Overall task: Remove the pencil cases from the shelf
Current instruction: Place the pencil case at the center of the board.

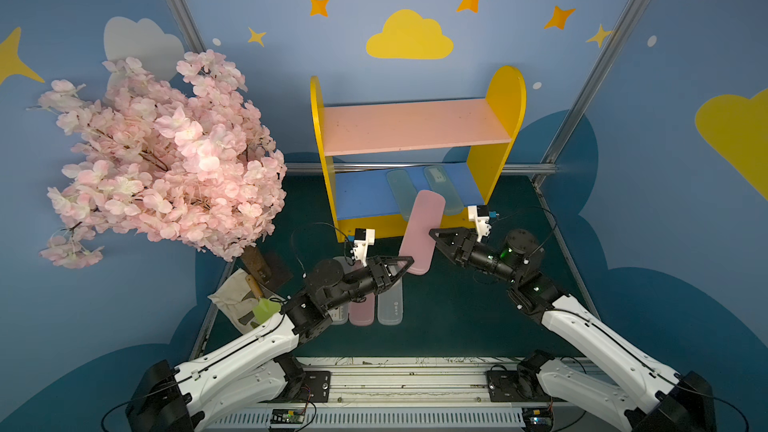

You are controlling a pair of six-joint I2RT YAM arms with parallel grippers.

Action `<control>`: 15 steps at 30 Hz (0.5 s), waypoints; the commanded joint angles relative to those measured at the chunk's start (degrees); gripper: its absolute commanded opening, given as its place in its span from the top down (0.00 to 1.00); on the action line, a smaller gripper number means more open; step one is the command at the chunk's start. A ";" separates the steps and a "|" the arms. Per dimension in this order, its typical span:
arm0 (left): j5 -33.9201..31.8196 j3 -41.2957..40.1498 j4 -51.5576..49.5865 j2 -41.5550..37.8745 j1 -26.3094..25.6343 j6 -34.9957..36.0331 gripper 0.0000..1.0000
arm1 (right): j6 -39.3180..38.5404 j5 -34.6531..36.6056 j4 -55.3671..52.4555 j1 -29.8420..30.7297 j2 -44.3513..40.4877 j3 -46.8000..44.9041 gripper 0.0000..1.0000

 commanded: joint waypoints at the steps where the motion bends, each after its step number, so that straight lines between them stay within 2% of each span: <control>1: 1.25 0.54 3.81 -1.26 -0.26 0.39 0.97 | 1.87 -1.25 3.54 -0.38 0.25 1.61 0.22; 8: 2.92 1.32 5.21 0.20 -0.69 0.49 0.97 | 2.81 -3.15 6.85 -0.41 1.88 2.67 0.31; 15: 2.97 1.90 5.49 0.45 -1.28 1.19 0.97 | 5.54 -3.69 11.20 -0.40 2.94 1.54 0.54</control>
